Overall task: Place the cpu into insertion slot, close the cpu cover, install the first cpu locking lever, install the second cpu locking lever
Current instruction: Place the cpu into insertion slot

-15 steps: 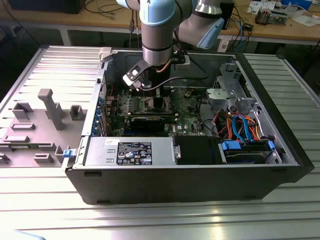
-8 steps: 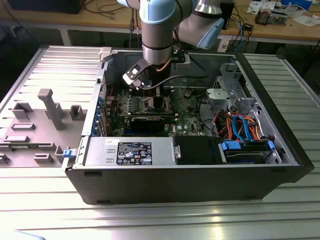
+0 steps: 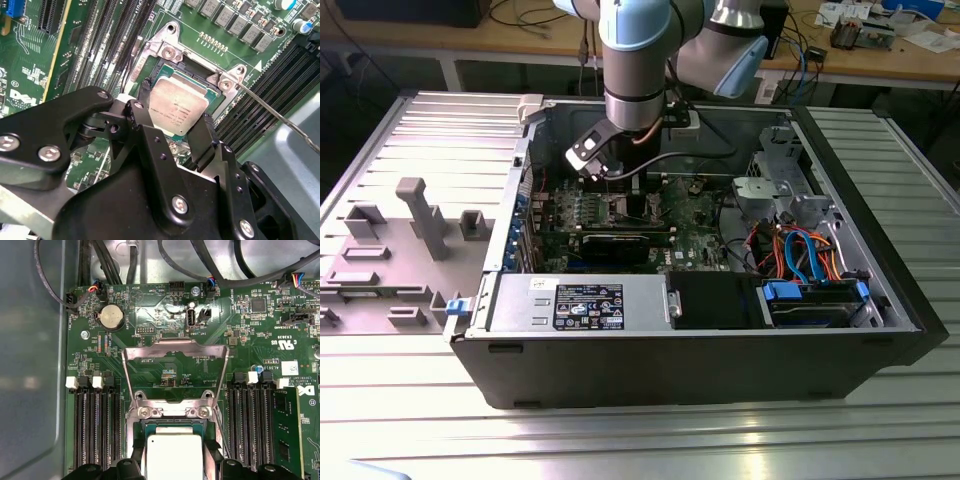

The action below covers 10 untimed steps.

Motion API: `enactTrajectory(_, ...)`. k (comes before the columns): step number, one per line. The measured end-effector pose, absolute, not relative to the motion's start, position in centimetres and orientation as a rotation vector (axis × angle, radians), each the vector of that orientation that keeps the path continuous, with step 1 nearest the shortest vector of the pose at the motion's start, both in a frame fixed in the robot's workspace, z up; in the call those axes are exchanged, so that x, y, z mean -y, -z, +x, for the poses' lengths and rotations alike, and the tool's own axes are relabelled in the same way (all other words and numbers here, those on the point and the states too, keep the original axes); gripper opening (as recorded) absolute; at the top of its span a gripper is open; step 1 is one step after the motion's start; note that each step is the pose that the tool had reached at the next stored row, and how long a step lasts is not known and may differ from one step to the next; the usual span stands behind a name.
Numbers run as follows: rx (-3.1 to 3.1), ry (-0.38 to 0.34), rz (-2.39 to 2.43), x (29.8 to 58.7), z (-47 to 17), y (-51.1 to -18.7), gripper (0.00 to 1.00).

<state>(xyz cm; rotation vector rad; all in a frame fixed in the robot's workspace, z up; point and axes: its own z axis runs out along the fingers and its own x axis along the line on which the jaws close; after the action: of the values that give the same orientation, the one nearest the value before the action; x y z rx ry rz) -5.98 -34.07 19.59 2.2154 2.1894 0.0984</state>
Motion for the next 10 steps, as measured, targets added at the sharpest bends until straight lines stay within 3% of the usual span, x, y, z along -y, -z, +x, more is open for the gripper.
enactTrajectory(7,-2.19,-0.1,2.216,34.06,-5.97,-19.53,0.54)
enactTrajectory(9,-2.19,-0.102,2.216,34.03,-5.96,-19.47,0.6)
enactTrajectory(10,-2.19,-0.101,2.216,34.05,-5.97,-19.5,0.67)
